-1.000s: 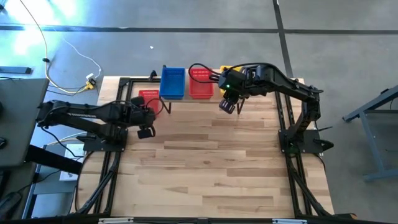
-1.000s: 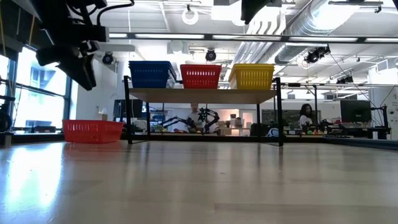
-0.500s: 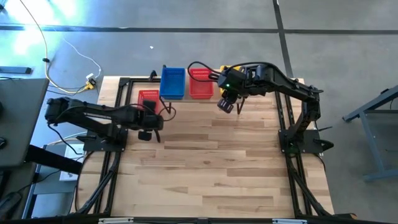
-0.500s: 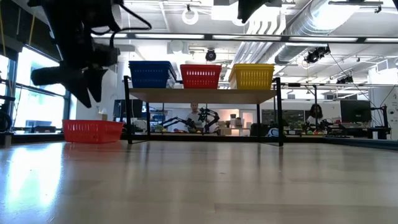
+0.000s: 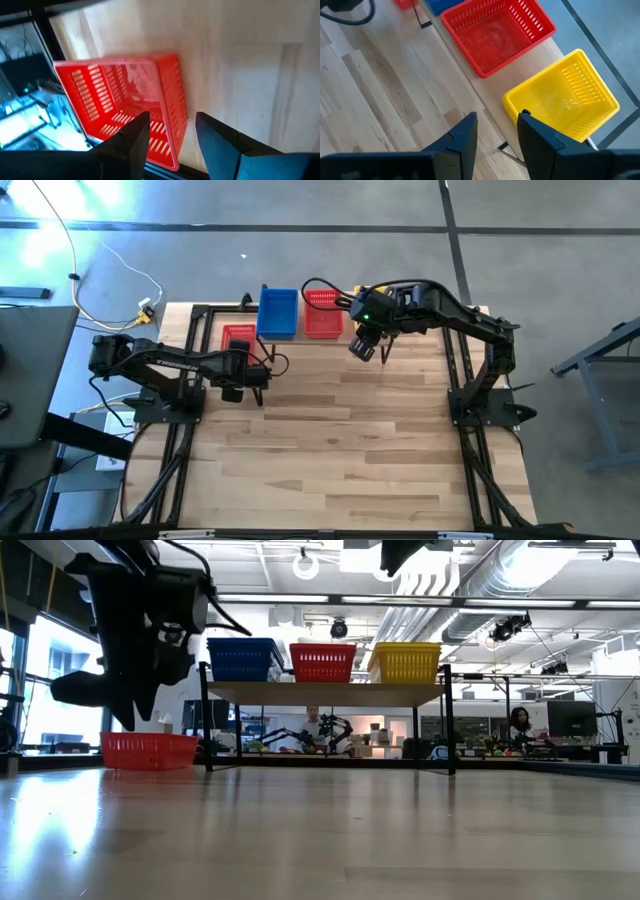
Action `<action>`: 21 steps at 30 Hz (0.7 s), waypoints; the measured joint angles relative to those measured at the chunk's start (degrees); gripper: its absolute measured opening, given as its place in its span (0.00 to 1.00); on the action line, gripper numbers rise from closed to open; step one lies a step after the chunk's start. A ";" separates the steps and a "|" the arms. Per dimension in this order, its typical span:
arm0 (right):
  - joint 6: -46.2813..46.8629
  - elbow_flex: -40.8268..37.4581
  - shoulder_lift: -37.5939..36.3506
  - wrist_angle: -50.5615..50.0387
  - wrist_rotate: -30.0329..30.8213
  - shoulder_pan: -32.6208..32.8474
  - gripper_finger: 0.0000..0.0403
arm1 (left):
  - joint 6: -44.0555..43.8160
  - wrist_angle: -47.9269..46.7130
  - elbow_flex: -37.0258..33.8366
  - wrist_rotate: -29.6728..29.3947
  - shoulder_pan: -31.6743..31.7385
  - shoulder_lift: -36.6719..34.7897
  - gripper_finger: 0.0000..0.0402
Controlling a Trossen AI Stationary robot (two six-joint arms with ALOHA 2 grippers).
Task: Stack baskets on shelf by color
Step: Stack the red basket into the other red baskets on the shelf
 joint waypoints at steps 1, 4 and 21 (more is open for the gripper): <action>0.01 0.00 0.00 0.01 0.00 0.00 0.31 | -0.44 -0.13 0.00 -0.17 0.28 0.47 0.37; 0.49 0.02 0.00 0.26 0.00 0.00 0.31 | -1.07 -0.13 0.00 -1.32 1.04 1.51 0.37; 1.32 0.00 0.00 0.24 0.00 0.00 0.31 | -1.04 1.75 0.00 0.13 6.52 7.51 0.37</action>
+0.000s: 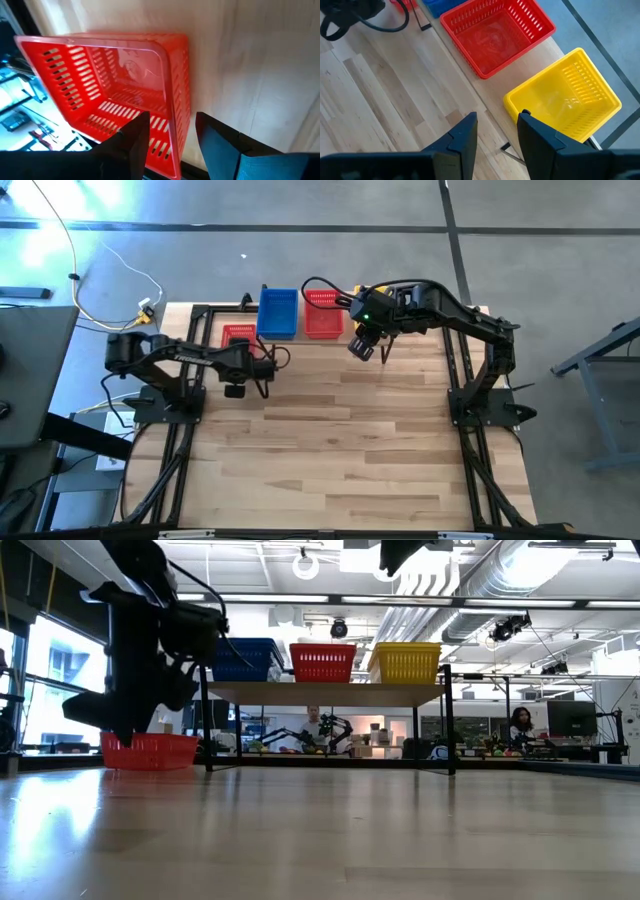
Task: Stack baskets on shelf by color
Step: Stack the red basket into the other red baskets on the shelf
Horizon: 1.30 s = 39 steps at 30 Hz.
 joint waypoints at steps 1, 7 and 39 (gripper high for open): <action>0.00 0.02 0.00 0.01 0.00 0.00 0.31 | -0.01 -0.02 0.00 0.40 0.28 0.31 0.37; 0.00 0.00 0.00 0.00 0.00 0.00 0.31 | 0.02 0.04 0.00 1.10 1.33 1.37 0.31; 2.60 0.01 0.00 0.22 -2.45 0.04 0.31 | -9.75 -13.55 6.19 6.69 -10.45 -7.97 0.01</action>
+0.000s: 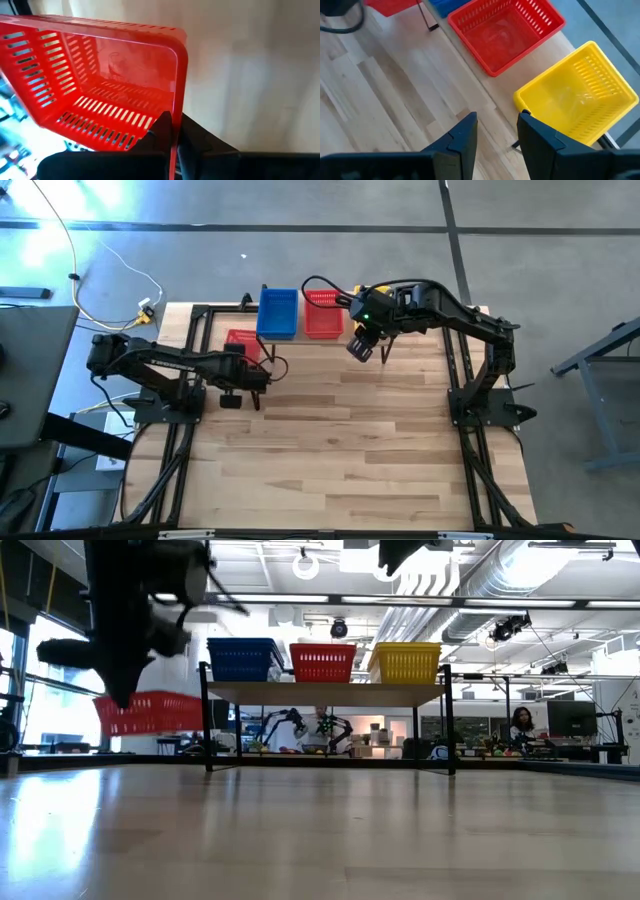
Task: Stack baskets on shelf by color
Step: Stack the red basket into the other red baskets on the shelf
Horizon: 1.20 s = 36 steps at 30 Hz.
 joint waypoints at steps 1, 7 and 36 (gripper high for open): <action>-0.01 0.00 0.00 0.00 -0.12 0.00 0.31 | -0.39 -0.78 1.42 0.85 -0.89 -0.10 0.01; -0.19 0.01 0.00 0.00 -3.28 0.00 0.31 | -5.83 -5.83 9.85 8.86 -6.35 -0.17 0.00; -14.61 -0.05 1.32 12.03 -23.23 10.18 0.31 | -30.49 -1.59 34.67 20.76 -33.93 0.12 0.00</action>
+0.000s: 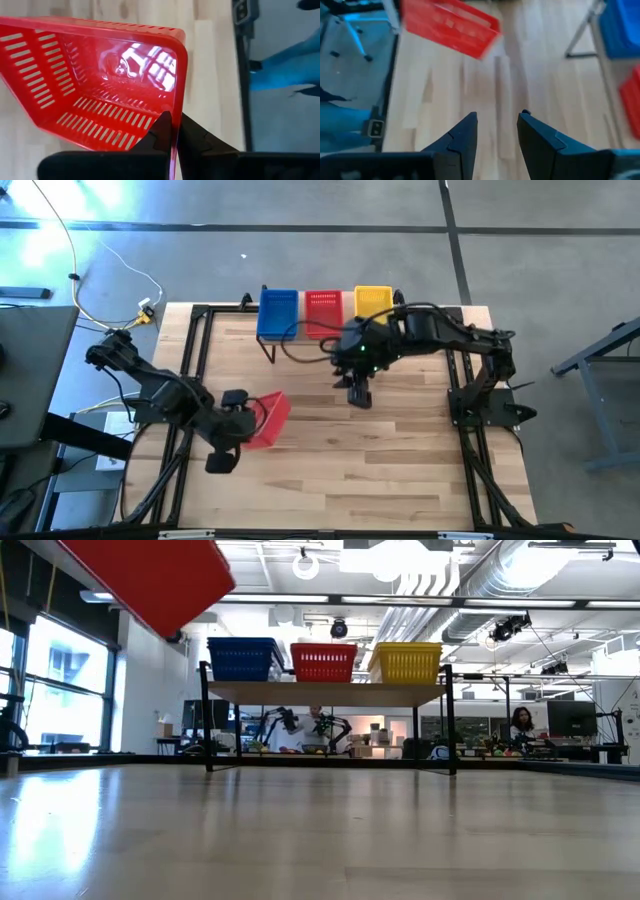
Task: Stack baskets on shelf by color
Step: Stack the red basket into the other red baskets on the shelf
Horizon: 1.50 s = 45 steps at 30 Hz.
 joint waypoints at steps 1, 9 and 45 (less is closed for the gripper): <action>0.39 0.00 0.08 0.87 0.06 0.80 0.31 | 0.37 0.14 0.14 -1.54 -0.39 0.39 0.00; 11.71 0.02 1.70 7.37 2.05 4.93 0.31 | 10.87 -0.80 0.72 -10.38 -1.62 6.61 0.00; 64.79 0.04 17.39 14.02 14.44 4.23 0.31 | 19.73 -19.31 0.67 -30.80 -0.27 23.10 0.00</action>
